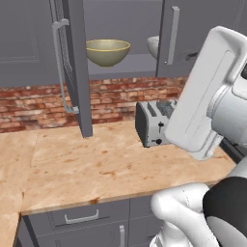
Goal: Open the cabinet. Pick the bowls from the counter and place them in the cabinet. Then close the cabinet.
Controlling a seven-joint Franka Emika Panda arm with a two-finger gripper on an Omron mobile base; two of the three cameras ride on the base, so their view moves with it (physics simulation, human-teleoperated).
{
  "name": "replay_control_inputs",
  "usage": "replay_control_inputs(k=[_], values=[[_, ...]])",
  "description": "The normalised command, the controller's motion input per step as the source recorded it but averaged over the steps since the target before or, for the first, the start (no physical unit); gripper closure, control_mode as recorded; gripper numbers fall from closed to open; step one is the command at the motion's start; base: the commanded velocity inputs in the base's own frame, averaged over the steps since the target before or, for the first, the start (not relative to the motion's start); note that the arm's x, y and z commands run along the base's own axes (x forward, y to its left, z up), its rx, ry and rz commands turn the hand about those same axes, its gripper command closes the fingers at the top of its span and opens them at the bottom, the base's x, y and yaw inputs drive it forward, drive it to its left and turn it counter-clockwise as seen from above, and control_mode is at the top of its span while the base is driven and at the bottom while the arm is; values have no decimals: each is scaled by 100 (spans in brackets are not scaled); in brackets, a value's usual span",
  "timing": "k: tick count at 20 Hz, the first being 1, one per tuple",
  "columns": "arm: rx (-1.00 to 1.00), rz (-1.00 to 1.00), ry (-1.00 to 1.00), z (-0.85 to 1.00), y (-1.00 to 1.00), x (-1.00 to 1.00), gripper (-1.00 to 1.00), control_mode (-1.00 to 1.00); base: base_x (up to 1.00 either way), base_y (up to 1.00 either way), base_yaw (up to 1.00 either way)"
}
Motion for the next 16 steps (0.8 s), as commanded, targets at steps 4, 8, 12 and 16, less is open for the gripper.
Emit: replay_control_inputs(k=[4, 8, 12, 16], values=[[-10, 0, 0, 0, 45, 0, -100, -100, 0, 0, 0], [-10, 0, 0, 0, 46, 0, -100, -100, 0, 0, 0], [-11, -1, 0, -6, 49, 3, -100, -100, 0, 0, 0], [-11, -2, 0, -11, 49, 11, -100, -100, 0, 0, 0]])
